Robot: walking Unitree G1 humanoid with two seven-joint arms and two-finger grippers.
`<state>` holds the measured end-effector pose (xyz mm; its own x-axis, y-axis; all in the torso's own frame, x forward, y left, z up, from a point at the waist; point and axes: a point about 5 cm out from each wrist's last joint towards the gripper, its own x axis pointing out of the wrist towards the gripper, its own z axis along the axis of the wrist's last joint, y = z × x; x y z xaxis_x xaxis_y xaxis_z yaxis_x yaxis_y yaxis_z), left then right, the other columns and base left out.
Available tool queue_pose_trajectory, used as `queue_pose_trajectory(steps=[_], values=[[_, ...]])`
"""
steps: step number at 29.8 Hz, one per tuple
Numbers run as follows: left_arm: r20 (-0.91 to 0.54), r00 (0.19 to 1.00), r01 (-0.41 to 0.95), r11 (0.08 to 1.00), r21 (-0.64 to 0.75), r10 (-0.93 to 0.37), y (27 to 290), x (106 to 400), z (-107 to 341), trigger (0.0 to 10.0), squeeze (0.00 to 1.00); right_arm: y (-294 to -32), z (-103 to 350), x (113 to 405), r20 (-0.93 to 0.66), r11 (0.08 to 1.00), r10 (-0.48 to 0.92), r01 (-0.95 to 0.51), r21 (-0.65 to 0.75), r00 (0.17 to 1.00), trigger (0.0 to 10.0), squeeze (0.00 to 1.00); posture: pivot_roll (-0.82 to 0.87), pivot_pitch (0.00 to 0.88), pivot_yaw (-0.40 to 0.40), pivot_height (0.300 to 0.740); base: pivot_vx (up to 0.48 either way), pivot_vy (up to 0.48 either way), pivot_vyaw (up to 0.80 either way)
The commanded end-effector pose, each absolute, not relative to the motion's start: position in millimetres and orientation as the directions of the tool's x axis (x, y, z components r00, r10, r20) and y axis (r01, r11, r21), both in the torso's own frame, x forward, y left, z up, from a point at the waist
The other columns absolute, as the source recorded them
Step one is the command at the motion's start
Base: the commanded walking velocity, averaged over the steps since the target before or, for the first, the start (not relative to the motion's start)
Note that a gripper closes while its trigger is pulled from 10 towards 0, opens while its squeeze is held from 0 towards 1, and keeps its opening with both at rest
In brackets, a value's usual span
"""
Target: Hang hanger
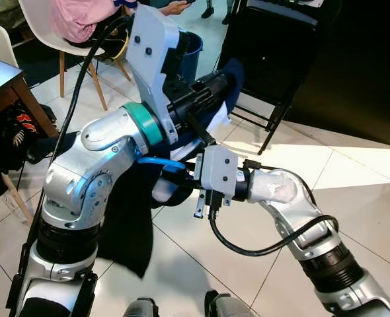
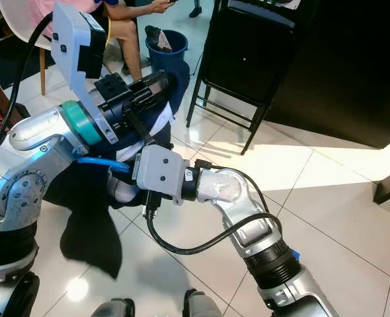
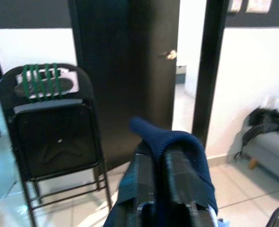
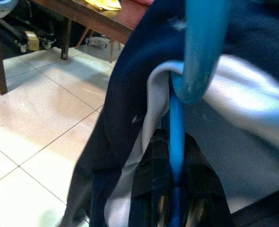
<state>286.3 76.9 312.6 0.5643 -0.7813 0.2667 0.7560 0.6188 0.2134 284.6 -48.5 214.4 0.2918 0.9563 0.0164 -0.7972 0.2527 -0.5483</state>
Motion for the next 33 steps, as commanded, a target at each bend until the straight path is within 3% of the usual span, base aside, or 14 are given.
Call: queue_pose_trajectory(steps=[1,8,11,12,16,21,26,28,30,31,32,33], values=[[0.215,0.535,0.789,0.574,0.218,-0.817,73,280,301,10.0,1.0,-68,226,298,0.105,0.404,0.904,-0.748,-0.527,0.414,10.0,0.0,0.04,0.11,0.031,0.74,0.0,0.0,0.0],[0.269,0.603,0.726,0.656,0.204,-0.751,99,277,313,10.0,1.0,-85,214,311,0.088,0.502,0.836,-0.69,-0.522,0.542,10.0,0.0,0.04,0.116,0.03,0.74,0.0,0.0,0.0],[0.276,0.607,0.722,0.662,0.2,-0.745,101,277,314,10.0,1.0,-86,214,312,0.086,0.507,0.831,-0.685,-0.523,0.55,10.0,0.0,0.04,0.116,0.03,0.74,0.0,0.0,0.0],[0.296,0.602,0.715,0.666,0.213,-0.741,106,273,319,10.0,0.0,-89,213,313,0.087,0.523,0.818,-0.675,-0.521,0.568,10.0,0.0,0.05,0.117,0.031,0.74,0.0,0.0,0.0],[0.351,0.571,0.702,0.664,0.258,-0.742,117,261,333,10.0,0.0,-97,210,319,0.083,0.561,0.78,-0.635,-0.531,0.62,10.0,0.0,0.05,0.116,0.03,0.74,0.0,0.0,0.0],[0.35,0.588,0.674,0.681,0.286,-0.729,123,259,335,10.0,0.0,-100,210,322,0.086,0.573,0.767,-0.62,-0.535,0.635,10.0,0.0,0.06,0.113,0.028,0.74,0.0,0.0,0.0],[0.386,0.694,0.548,0.794,0.264,-0.607,135,268,336,10.0,0.0,-103,209,325,0.093,0.593,0.753,-0.611,-0.524,0.651,10.0,0.0,0.06,0.108,0.023,0.74,0.0,0.0,0.0],[0.386,0.694,0.548,0.794,0.264,-0.607,135,268,336,10.0,0.0,-103,209,325,0.093,0.593,0.753,-0.611,-0.524,0.651,10.0,0.0,0.06,0.108,0.023,0.74,0.0,0.0,0.0],[0.4,0.727,0.494,0.829,0.262,-0.559,138,272,337,10.0,0.0,-104,209,326,0.099,0.603,0.748,-0.61,-0.514,0.656,10.0,0.0,0.06,0.108,0.023,0.74,0.0,0.0,0.0],[0.426,0.782,0.376,0.89,0.259,-0.455,147,279,339,10.0,0.0,-107,210,327,0.113,0.626,0.734,-0.605,-0.492,0.669,10.0,0.0,0.06,0.108,0.022,0.74,0.0,0.0,0.0],[0.426,0.782,0.376,0.89,0.259,-0.455,147,279,339,10.0,0.0,-107,210,327,0.113,0.626,0.734,-0.605,-0.492,0.669,10.0,0.0,0.06,0.108,0.022,0.74,0.0,0.0,0.0],[0.448,0.824,0.238,0.929,0.283,-0.348,157,284,341,10.0,0.0,-112,212,329,0.13,0.653,0.715,-0.592,-0.472,0.687,10.0,0.0,0.07,0.108,0.02,0.74,0.0,0.0,0.0]])
